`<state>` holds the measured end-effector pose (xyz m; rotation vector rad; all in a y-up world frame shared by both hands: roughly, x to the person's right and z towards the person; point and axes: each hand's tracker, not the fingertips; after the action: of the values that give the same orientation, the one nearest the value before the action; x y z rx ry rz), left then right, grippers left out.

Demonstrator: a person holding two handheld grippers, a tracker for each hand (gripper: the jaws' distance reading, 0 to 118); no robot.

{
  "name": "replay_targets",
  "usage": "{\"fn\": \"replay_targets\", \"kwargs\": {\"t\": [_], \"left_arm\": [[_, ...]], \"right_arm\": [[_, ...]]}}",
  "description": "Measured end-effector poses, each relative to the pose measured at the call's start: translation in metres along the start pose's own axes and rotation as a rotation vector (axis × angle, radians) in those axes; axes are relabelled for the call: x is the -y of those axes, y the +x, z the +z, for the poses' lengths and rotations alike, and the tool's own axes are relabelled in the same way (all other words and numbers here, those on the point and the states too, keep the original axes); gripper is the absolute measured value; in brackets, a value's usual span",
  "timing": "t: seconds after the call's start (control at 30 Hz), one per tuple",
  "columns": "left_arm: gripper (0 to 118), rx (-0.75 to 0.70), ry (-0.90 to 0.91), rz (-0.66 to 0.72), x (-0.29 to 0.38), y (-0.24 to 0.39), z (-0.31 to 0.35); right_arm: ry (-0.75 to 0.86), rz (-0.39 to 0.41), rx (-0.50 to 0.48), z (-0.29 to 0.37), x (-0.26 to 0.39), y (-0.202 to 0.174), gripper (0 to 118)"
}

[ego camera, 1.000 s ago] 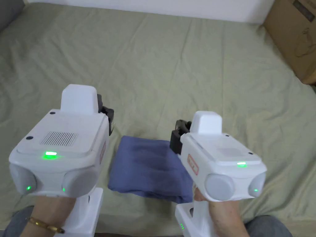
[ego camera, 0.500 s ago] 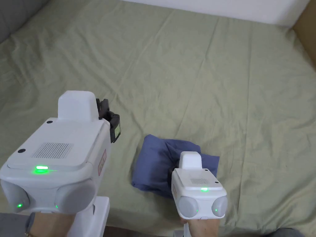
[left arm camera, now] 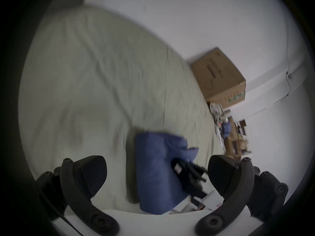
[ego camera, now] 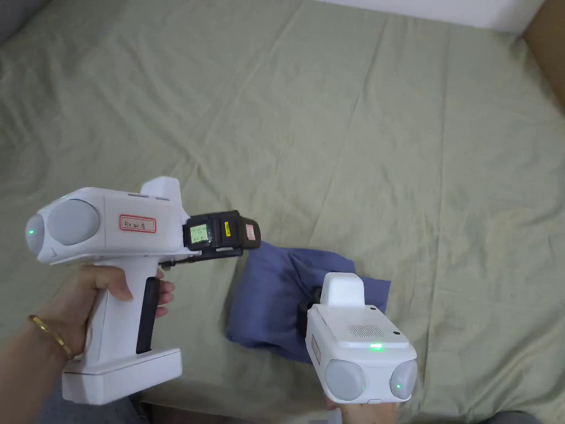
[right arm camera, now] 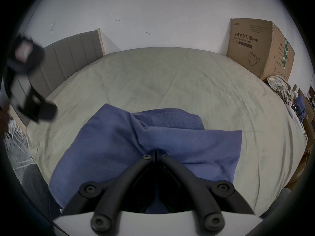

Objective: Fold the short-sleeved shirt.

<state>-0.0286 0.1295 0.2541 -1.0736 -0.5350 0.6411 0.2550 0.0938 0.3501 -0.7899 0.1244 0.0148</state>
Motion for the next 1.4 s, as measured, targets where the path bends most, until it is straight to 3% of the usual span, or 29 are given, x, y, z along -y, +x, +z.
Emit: {"fn": "replay_targets", "kwargs": {"t": [0.17, 0.43, 0.47, 0.5, 0.53, 0.6, 0.73, 0.83, 0.97, 1.17, 1.4], "left_arm": [[118, 0.07, -0.206, 0.051, 0.008, -0.03, -0.051], [114, 0.243, -0.218, 0.152, 0.015, -0.026, -0.081], [103, 0.244, -0.233, 0.144, 0.016, -0.022, -0.085], [84, 0.238, -0.24, 0.138, 0.017, -0.019, -0.089], [78, 0.15, -0.269, 0.09, 0.016, -0.016, -0.091], [65, 0.128, -0.287, 0.04, 0.015, -0.013, -0.094], [41, 0.029, -0.304, 0.087, 0.011, -0.002, -0.089], [26, -0.071, -0.295, -0.024, 0.009, 0.025, -0.086], [22, -0.186, -0.319, 0.004, 0.004, 0.055, -0.08], [21, -0.239, -0.276, -0.128, -0.016, 0.08, -0.034], [21, -0.515, -0.21, -0.14, -0.058, 0.018, 0.067]], "right_arm": [[0.0, -0.034, -0.031, -0.001, 0.001, 0.007, 0], [-0.013, -0.095, -0.056, 0.013, -0.017, 0.018, 0], [0.035, -0.105, -0.042, 0.022, -0.023, 0.023, 0], [0.078, -0.103, -0.03, 0.031, -0.03, 0.029, 0], [0.12, -0.097, -0.015, 0.042, -0.039, 0.037, 0], [0.187, -0.102, 0.01, 0.063, -0.056, 0.054, 0], [0.33, -0.125, 0.089, 0.11, -0.084, 0.093, 0], [0.412, -0.14, 0.128, 0.142, -0.094, 0.118, 0], [0.459, -0.158, 0.184, 0.168, -0.095, 0.142, 0], [0.462, -0.156, 0.209, 0.186, -0.085, 0.152, 0], [0.469, -0.12, 0.175, 0.186, -0.084, 0.139, 0]]}}
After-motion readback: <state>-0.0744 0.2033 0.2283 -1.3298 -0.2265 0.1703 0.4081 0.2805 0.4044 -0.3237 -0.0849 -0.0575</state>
